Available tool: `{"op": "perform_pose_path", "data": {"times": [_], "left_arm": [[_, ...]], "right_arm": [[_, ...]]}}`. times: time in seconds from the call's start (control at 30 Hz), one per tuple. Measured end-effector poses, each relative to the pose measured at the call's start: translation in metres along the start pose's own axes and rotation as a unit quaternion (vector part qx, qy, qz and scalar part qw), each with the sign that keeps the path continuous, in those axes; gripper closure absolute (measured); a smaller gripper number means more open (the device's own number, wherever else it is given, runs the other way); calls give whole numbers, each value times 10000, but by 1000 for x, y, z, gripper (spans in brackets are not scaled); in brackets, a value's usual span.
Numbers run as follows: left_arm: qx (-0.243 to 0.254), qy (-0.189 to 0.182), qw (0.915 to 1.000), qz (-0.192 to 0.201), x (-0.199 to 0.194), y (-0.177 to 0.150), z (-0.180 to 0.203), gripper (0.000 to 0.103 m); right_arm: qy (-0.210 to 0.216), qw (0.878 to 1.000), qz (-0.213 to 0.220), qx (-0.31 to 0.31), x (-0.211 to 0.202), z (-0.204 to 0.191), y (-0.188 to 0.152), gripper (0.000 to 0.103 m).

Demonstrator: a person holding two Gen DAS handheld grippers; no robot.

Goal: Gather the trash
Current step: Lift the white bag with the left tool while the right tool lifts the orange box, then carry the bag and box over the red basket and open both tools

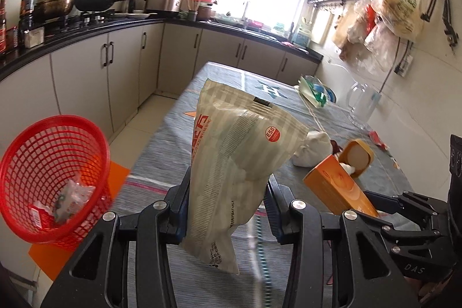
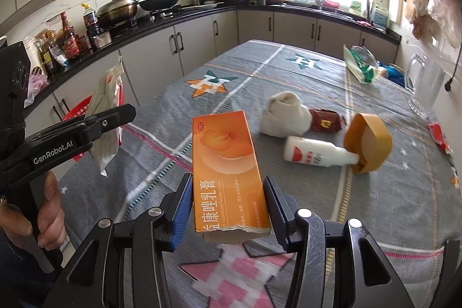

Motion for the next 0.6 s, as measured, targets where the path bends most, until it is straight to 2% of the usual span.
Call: {"op": "perform_pose_path", "data": {"times": [0.3, 0.6], "left_arm": [[-329, 276, 9985, 343, -24, 24, -47, 61], [-778, 727, 9918, 713, -57, 48, -114, 61]], "right_arm": [[287, 9993, 84, -227, 7, -26, 30, 50], [1055, 9940, 171, -249, 28, -62, 77, 50]]}}
Point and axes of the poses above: each gripper's, at about its wrist camera, not at the fingertips, and x roughly the way its jaws point, z to its right, y to its top, the point moved 2 cm from there along x, roughly the way its jaws point, and after that the axes turned 14 degrees about -x, right-handed, at the moved point
